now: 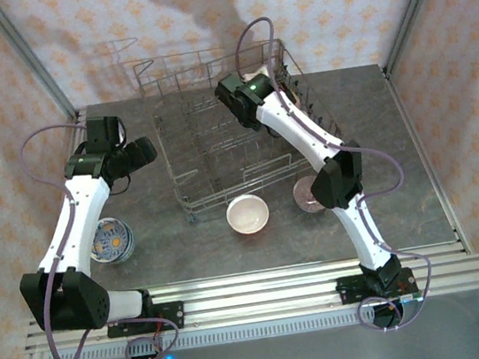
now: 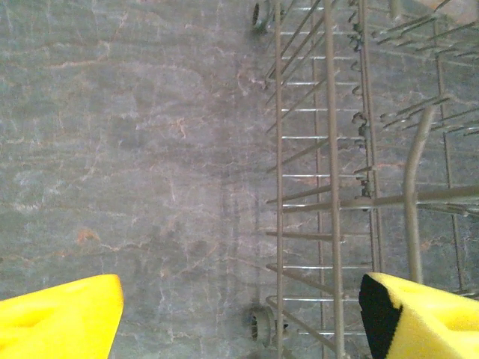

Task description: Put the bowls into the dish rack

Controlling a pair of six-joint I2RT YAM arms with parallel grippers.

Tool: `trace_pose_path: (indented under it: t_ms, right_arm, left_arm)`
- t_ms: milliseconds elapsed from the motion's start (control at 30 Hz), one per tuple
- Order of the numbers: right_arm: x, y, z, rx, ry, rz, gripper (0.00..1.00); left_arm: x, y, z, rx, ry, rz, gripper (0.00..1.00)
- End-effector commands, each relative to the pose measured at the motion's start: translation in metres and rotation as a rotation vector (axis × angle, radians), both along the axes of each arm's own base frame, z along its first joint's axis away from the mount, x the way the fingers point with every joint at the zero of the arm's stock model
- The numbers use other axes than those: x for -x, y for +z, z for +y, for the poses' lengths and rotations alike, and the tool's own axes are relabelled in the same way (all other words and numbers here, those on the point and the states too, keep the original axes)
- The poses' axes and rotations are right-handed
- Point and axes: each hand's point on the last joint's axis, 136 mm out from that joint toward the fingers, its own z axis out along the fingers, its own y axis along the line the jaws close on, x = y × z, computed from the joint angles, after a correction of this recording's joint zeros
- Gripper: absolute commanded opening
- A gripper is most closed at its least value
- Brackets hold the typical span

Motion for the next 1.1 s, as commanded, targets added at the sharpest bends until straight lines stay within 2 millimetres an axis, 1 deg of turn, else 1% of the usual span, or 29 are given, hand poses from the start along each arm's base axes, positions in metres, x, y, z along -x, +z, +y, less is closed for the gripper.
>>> trace_pose_path:
  t_ms: [0, 133, 233, 367, 433, 533, 667, 800, 900, 1067]
  right_arm:
    - [0.006, 0.025, -0.011, 0.034, -0.053, -0.099, 0.0]
    - [0.009, 0.021, -0.009, -0.014, -0.063, -0.101, 0.0]
    - [0.009, 0.02, -0.007, -0.055, -0.07, -0.11, 0.0]
    - [0.011, 0.023, -0.005, -0.06, -0.084, -0.148, 0.0]
    - [0.011, 0.024, -0.005, -0.07, -0.089, -0.158, 0.0]
    - [0.013, 0.035, -0.006, -0.043, -0.095, -0.209, 0.0]
    - [0.015, 0.04, -0.008, 0.015, -0.099, -0.228, 0.0]
    - [0.018, 0.045, -0.015, 0.098, -0.116, -0.249, 0.0]
    - [0.02, 0.045, -0.018, 0.138, -0.12, -0.252, 0.0]
    - [0.018, 0.038, -0.018, 0.153, -0.125, -0.25, 0.0]
  left_arm:
    - [0.015, -0.013, -0.003, 0.003, -0.031, 0.055, 0.78]
    - [0.029, -0.027, -0.002, -0.008, -0.038, 0.105, 0.71]
    - [0.038, -0.031, 0.0, -0.019, -0.034, 0.115, 0.67]
    - [0.045, -0.038, -0.001, -0.011, -0.035, 0.134, 0.62]
    - [0.049, -0.047, -0.003, 0.001, -0.037, 0.171, 0.61]
    - [0.052, -0.062, -0.008, 0.031, -0.045, 0.222, 0.6]
    - [0.054, -0.077, -0.029, 0.077, -0.101, 0.247, 0.54]
    - [0.056, -0.086, -0.042, 0.097, -0.126, 0.273, 0.5]
    - [0.057, -0.087, -0.055, 0.124, -0.149, 0.26, 0.49]
    - [0.057, -0.09, -0.073, 0.147, -0.168, 0.251, 0.49]
